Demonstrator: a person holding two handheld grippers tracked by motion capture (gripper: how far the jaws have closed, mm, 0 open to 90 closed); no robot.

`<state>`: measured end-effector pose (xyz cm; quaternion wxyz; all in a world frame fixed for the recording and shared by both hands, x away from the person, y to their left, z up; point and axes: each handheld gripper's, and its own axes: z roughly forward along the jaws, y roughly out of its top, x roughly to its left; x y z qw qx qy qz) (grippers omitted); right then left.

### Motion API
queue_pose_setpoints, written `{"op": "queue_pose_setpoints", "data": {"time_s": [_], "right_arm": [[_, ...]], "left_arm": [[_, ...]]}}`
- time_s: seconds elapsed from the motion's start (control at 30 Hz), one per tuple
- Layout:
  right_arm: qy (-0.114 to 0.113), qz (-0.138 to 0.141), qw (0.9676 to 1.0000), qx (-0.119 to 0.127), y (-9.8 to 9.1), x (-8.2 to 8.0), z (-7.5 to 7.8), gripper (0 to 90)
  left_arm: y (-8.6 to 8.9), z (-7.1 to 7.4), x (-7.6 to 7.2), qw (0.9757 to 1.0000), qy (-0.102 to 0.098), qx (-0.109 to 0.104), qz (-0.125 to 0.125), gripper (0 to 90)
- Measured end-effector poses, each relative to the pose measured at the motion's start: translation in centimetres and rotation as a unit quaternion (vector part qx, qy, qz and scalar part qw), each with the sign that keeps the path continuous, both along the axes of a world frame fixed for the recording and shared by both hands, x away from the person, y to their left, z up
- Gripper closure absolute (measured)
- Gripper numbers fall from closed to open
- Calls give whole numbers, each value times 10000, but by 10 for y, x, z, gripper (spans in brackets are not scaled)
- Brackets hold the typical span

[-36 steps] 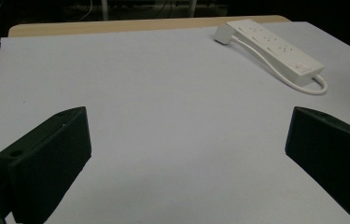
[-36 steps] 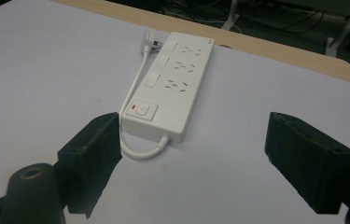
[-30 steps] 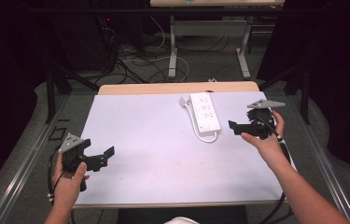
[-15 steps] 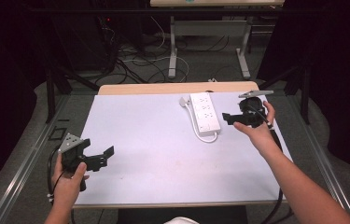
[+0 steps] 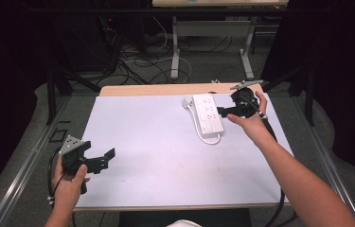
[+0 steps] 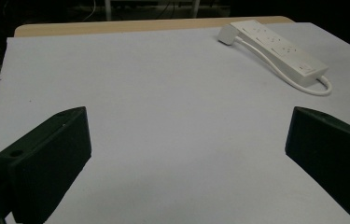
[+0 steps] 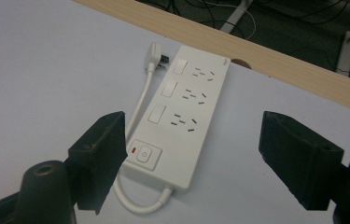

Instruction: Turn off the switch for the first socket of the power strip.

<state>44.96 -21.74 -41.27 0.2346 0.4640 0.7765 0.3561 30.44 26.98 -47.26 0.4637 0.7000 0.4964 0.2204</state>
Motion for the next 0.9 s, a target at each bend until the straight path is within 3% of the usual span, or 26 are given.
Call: {"op": "queue_pose_setpoints", "data": {"time_s": [0.37, 0.57, 0.77, 0.9], "right_arm": [[104, -5, 9999, -6, 14, 16, -3, 229], [146, -51, 9999, 77, 21, 29, -9, 274], [-2, -81, 9999, 118, 26, 39, -14, 331], [14, -114, 9997, 211, 28, 46, -18, 355]], "left_arm": [[0, -2, 0, 10000, 34, 13, -8, 3], [0, -2, 1, 10000, 30, 26, 4, 3], [1, -4, 2, 10000, 41, 36, 11, 3], [1, -4, 1, 10000, 49, 39, 17, 3]]}}
